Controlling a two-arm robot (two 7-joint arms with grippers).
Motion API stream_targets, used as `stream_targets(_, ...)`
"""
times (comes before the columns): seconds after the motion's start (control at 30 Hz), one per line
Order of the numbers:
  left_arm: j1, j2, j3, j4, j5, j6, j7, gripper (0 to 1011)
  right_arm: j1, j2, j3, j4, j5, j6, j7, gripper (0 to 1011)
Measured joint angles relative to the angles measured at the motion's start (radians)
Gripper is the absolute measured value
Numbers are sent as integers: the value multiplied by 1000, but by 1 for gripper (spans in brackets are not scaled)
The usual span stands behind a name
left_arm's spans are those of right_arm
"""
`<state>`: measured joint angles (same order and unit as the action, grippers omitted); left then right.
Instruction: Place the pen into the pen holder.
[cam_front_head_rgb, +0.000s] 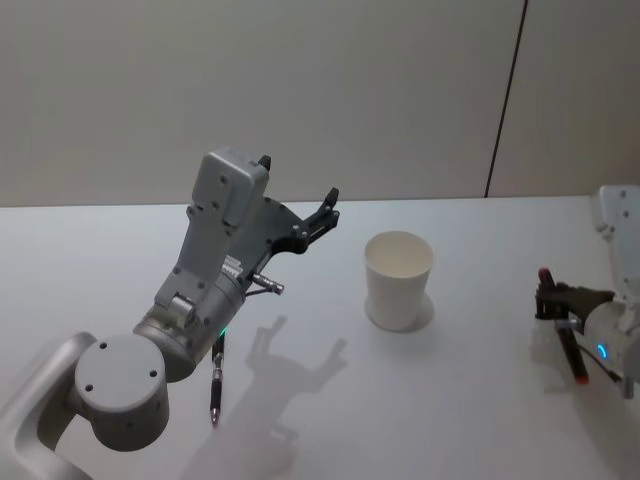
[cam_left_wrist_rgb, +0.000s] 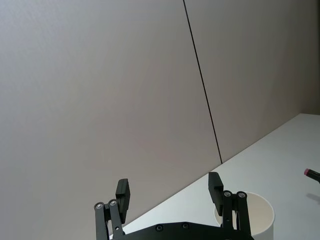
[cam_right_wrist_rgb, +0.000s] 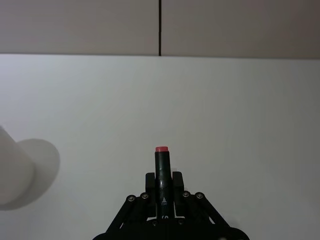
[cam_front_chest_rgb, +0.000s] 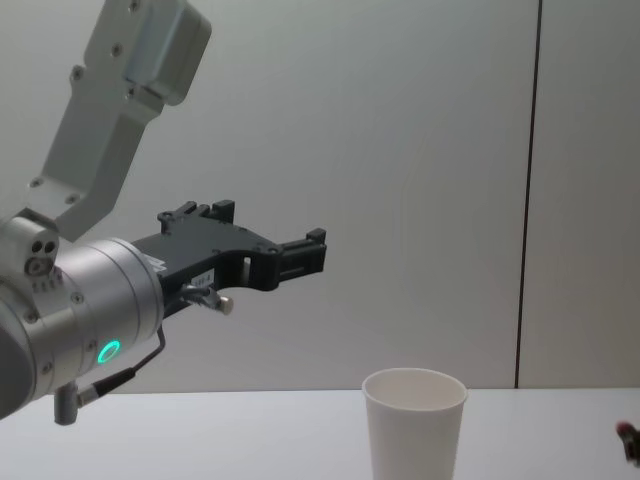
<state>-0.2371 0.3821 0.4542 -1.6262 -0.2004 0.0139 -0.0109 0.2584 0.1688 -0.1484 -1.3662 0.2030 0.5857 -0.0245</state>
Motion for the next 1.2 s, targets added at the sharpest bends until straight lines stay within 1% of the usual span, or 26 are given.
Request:
stream_targets(0.17,0,0,0,0,0,0,0,1000,-17,4,-3,-38,-12,-72,31,184)
stream_targets(0.2,0,0,0,0,0,0,0,1000,-17,4,-3,-38,-12,-72,31,184)
stream_targets(0.3,0,0,0,0,0,0,0,1000,-26,6,-6,-58,-19,-122,52,184)
stream_targets(0.4,0,0,0,0,0,0,0,1000,-31,6,-8,-68,-22,-155,65,184)
stream_targets(0.47,0,0,0,0,0,0,0,1000,-35,6,-11,-76,-25,-185,78,184)
stream_targets(0.5,0,0,0,0,0,0,0,1000,-37,5,-13,-82,-28,-210,88,184)
stream_targets(0.6,0,0,0,0,0,0,0,1000,-39,4,-16,-88,-31,-242,100,184)
stream_targets(0.63,0,0,0,0,0,0,0,1000,-40,2,-18,-91,-32,-264,108,184)
stream_targets(0.7,0,0,0,0,0,0,0,1000,-40,0,-21,-93,-34,-290,118,184)
stream_targets(0.8,0,0,0,0,0,0,0,1000,-39,-7,-28,-95,-36,-352,140,184)
stream_targets(0.83,0,0,0,0,0,0,0,1000,-39,-7,-28,-95,-36,-352,140,184)
stream_targets(0.87,0,0,0,0,0,0,0,1000,-38,-8,-29,-95,-37,-364,144,184)
stream_targets(0.9,0,0,0,0,0,0,0,1000,-36,-11,-32,-94,-37,-392,154,184)
stream_targets(0.93,0,0,0,0,0,0,0,1000,-34,-13,-34,-93,-37,-405,158,184)
stream_targets(1.03,0,0,0,0,0,0,0,1000,-26,-23,-42,-81,-37,-474,180,184)
stream_targets(1.13,0,0,0,0,0,0,0,1000,-19,-31,-48,-69,-37,-514,192,184)
stream_targets(1.17,0,0,0,0,0,0,0,1000,-14,-36,-52,-60,-37,-547,201,184)
stream_targets(1.2,0,0,0,0,0,0,0,1000,-14,-36,-52,-60,-37,-547,201,184)
